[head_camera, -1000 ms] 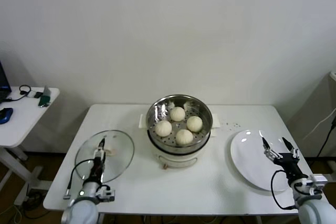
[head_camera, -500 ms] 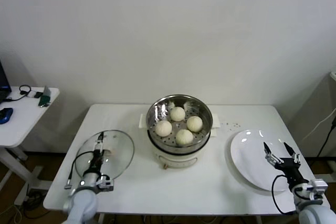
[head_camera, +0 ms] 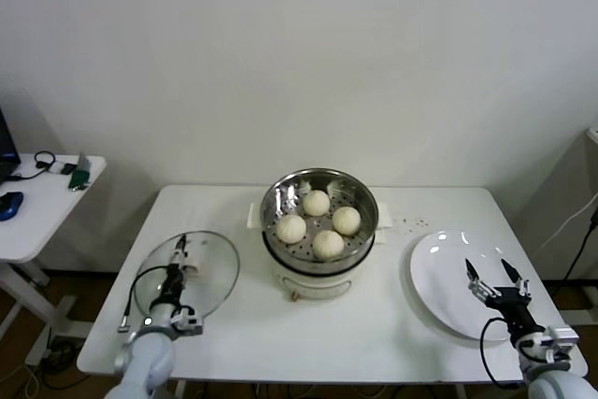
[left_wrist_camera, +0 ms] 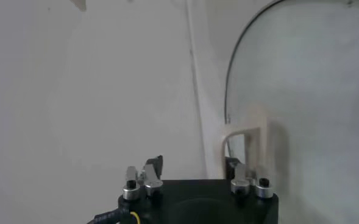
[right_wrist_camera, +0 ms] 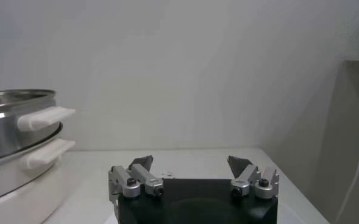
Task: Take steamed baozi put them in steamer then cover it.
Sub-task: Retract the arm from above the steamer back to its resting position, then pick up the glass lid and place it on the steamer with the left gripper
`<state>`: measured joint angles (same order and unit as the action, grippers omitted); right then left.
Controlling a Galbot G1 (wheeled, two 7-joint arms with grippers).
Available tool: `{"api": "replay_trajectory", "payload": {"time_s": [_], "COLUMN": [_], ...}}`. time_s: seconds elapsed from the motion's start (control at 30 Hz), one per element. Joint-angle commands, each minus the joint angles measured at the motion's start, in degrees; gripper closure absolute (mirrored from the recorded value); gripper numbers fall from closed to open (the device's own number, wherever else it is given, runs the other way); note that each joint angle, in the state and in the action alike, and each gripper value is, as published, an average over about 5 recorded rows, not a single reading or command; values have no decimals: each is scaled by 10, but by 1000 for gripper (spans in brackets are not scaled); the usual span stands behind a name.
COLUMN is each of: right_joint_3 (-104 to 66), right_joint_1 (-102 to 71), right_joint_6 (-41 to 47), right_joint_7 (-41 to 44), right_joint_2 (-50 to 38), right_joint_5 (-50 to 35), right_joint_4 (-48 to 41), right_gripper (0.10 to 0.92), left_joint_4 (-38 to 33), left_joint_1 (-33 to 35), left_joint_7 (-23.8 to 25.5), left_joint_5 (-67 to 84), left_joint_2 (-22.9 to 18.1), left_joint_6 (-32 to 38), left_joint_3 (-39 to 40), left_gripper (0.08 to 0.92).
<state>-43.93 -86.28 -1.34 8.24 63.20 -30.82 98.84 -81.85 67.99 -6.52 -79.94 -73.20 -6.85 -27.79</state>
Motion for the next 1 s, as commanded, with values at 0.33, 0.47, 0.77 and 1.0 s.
{"api": "replay_trajectory", "payload": {"time_s": [0.33,0.47,0.77,1.0], "right_joint_3": [0,0,-1,5], "right_joint_1": [4,6,8,20], "right_joint_6": [-1,-4,-6,-8], "right_joint_7": [2,3,5,7], "right_joint_2": [5,5,-4,-9], "right_joint_5": [9,11,9,11], "right_joint_4": [-5,-9,-14,-24], "right_gripper": [203,203,203,203], "left_joint_4": [-16,-36,-159,-308], "left_joint_1": [4,14,70,134], "left_joint_7": [-4,-5,-20,-17], "left_joint_5": [21,27,57,77], "left_joint_2": [4,9,41,80], "left_joint_6": [-1,-6,-56,-170], "left_joint_3": [5,5,0,4], "left_gripper": [714,820,853,853]}}
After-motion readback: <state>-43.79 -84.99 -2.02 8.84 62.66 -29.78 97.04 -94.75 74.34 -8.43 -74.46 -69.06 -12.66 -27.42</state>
